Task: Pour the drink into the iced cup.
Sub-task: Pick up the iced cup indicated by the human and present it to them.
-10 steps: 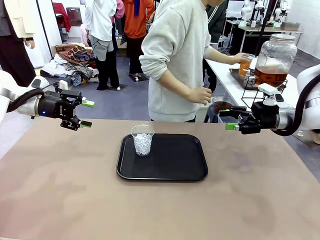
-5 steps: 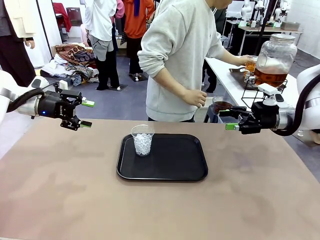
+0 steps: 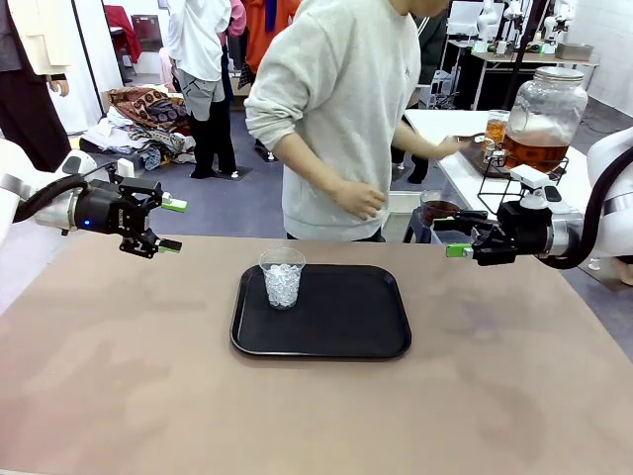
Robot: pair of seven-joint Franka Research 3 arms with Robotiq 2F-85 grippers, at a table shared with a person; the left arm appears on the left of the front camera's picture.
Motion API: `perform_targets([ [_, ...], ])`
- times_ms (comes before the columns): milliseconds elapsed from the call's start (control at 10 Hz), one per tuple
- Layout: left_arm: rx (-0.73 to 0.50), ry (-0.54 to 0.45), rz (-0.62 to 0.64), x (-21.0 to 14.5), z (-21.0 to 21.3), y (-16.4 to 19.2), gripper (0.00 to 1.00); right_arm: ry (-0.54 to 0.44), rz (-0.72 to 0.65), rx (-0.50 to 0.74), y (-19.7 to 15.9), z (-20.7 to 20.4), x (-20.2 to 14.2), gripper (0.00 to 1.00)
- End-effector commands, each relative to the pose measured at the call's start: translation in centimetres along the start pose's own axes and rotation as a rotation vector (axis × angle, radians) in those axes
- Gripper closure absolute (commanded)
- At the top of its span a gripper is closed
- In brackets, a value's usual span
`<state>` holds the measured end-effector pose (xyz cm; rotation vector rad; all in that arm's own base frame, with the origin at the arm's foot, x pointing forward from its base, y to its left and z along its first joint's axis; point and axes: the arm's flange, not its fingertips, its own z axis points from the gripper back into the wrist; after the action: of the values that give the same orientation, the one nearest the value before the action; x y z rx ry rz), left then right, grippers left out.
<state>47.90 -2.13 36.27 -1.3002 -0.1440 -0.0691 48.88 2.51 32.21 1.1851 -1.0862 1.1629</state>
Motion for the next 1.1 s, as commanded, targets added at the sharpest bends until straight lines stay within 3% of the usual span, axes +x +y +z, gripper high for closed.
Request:
perform_targets([
  [0, -0.011, -0.011, -0.011, -0.1, -0.06, -0.02, 0.0, 0.003, 0.004, 0.002, -0.09, -0.12, 0.31, 0.0],
  [1000, -0.011, -0.011, -0.011, -0.1, -0.06, -0.02, 0.0, 0.003, 0.004, 0.002, -0.09, -0.12, 0.31, 0.0],
])
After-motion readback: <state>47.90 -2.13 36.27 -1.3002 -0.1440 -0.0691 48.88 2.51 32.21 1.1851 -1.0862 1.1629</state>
